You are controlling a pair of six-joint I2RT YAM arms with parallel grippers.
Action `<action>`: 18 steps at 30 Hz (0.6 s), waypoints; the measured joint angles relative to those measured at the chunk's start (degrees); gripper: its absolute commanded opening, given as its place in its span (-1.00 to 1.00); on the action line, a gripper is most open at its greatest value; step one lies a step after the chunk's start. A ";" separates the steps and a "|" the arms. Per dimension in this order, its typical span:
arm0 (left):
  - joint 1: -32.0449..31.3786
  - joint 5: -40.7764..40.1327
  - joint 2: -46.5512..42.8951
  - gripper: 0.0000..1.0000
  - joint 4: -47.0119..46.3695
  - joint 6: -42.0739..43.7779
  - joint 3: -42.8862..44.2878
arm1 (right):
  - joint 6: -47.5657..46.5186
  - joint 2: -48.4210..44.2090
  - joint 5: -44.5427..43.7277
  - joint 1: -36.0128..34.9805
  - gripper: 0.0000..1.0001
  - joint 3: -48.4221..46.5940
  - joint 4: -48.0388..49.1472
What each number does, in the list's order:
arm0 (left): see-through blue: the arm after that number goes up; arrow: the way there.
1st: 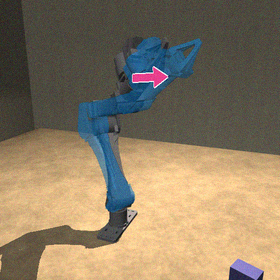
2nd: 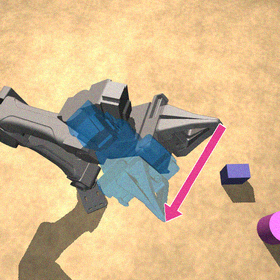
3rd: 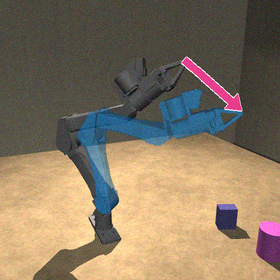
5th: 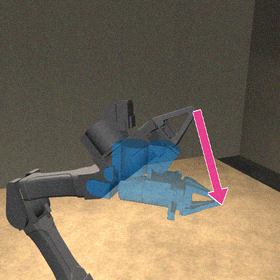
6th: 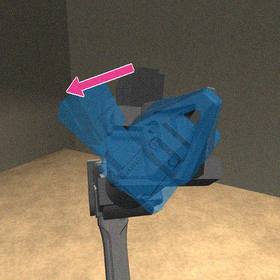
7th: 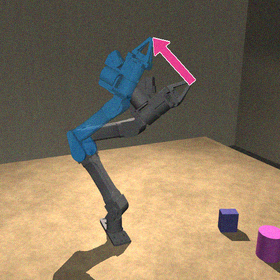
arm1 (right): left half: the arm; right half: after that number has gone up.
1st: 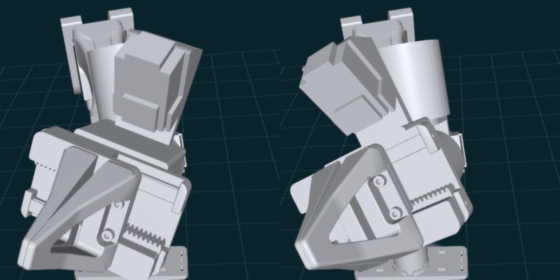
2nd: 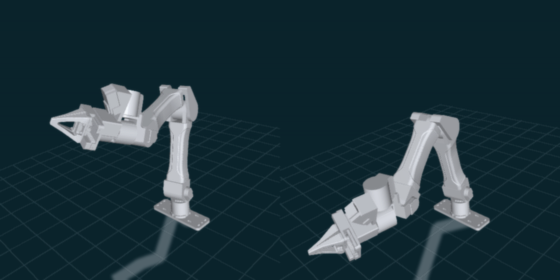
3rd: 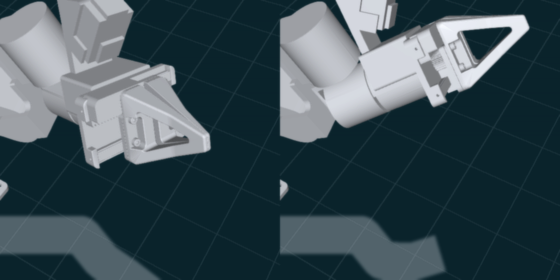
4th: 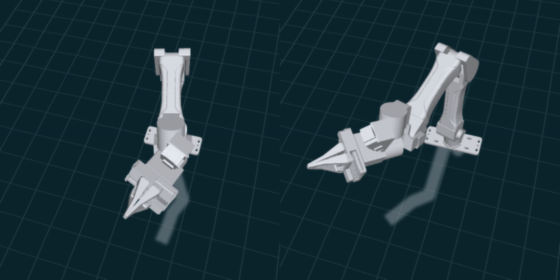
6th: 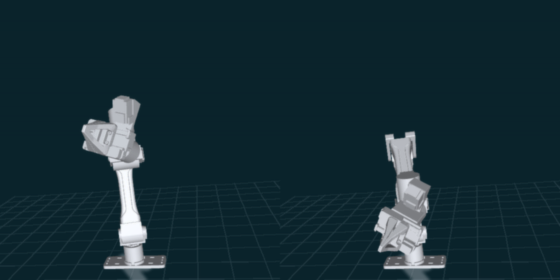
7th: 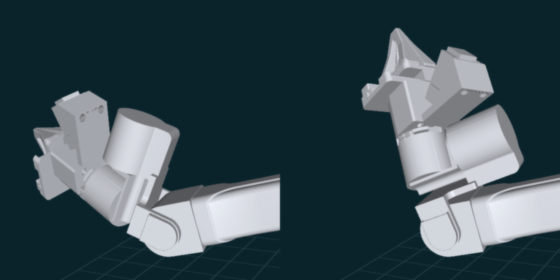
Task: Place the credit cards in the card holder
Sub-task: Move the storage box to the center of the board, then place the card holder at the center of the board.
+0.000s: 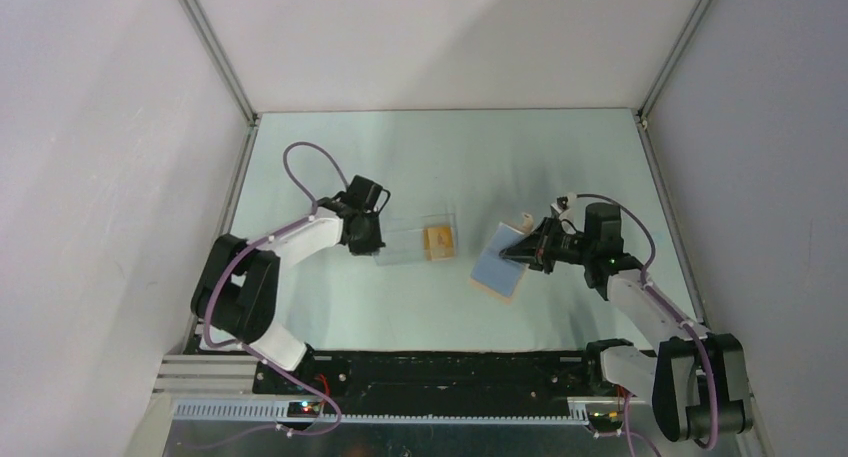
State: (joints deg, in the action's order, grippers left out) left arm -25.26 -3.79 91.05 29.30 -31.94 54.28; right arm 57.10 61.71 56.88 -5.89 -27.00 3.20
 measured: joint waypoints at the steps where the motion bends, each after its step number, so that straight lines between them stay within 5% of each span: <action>1: 0.00 -0.48 -0.90 -0.74 0.83 0.02 -0.68 | -0.26 0.20 -1.31 -0.61 -1.00 0.00 -0.42; 4: 0.00 -1.20 -4.09 -0.28 2.64 0.22 -2.47 | -0.46 0.26 -5.31 -1.90 -1.00 0.48 -1.18; 7: 0.00 -1.95 -7.72 -0.07 4.31 0.61 -2.95 | -0.42 0.33 -8.90 -2.60 -1.00 2.16 -1.60; 18: 0.00 -4.17 -19.08 0.00 8.96 1.57 -1.40 | -1.44 8.72 -15.10 -5.53 -1.00 3.80 -3.04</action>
State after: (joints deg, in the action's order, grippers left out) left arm -25.26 -7.97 71.96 38.26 -30.37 52.88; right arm 55.66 70.43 41.78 -11.42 -23.20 0.16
